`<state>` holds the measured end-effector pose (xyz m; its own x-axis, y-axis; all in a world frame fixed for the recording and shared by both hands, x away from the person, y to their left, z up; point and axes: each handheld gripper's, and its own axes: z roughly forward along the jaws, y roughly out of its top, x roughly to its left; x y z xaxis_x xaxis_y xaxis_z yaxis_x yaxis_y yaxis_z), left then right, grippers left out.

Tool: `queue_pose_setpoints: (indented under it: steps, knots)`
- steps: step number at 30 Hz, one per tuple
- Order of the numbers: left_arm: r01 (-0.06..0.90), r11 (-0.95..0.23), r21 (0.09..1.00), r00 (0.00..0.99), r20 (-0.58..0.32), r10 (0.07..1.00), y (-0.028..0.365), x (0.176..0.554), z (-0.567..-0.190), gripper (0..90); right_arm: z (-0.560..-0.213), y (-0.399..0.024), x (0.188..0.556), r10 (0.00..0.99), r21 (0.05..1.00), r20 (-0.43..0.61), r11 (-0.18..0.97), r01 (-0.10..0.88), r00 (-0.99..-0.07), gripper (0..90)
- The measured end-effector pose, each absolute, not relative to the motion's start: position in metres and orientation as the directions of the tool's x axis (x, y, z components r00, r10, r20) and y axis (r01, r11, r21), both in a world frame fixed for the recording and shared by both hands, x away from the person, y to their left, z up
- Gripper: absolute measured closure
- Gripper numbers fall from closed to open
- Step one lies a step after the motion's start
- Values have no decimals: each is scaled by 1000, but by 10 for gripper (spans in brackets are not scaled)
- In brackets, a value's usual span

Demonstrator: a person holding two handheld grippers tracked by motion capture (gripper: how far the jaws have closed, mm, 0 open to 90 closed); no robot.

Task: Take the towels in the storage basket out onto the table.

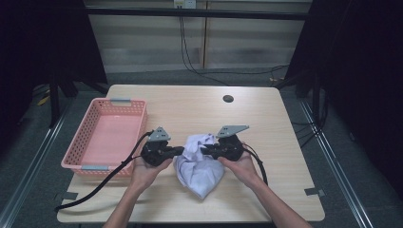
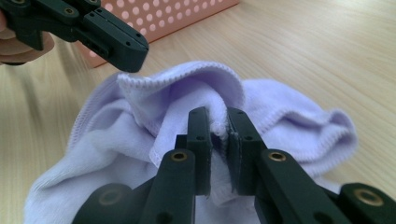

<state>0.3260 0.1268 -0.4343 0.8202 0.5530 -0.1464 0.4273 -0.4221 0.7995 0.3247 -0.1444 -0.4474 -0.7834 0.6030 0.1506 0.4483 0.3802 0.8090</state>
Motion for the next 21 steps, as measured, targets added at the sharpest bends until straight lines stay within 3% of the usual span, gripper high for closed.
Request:
queue_pose_setpoints:
  steps: [5,6,8,12,14,16,17,20,21]
  knots:
    - [453,-393,800,814,-192,548,128,333,-442,900,-445,-155,322,610,803,144,388,452,-779,789]
    - [457,-393,798,822,-210,530,126,333,-443,850,-445,-155,321,604,806,151,382,451,-782,787]
    - [454,-391,800,835,-229,500,120,333,-447,563,-446,-155,321,590,804,169,380,456,-790,779]
    - [423,-431,797,867,-218,448,107,332,-448,347,-450,-144,320,568,802,167,397,445,-806,788]
    - [410,-441,799,873,-204,442,101,330,-448,314,-451,-140,320,566,804,171,393,446,-806,796]
    - [416,-439,796,868,-203,454,99,332,-452,359,-452,-139,321,558,804,172,397,443,-812,796]
    - [415,-452,789,866,-191,461,99,332,-454,438,-452,-139,320,556,802,170,401,442,-814,795]
    - [380,-451,808,867,-140,479,100,330,-453,869,-452,-140,318,554,799,158,415,436,-817,798]
    - [389,-443,808,860,-147,488,101,330,-451,881,-452,-141,317,557,799,159,412,438,-815,801]
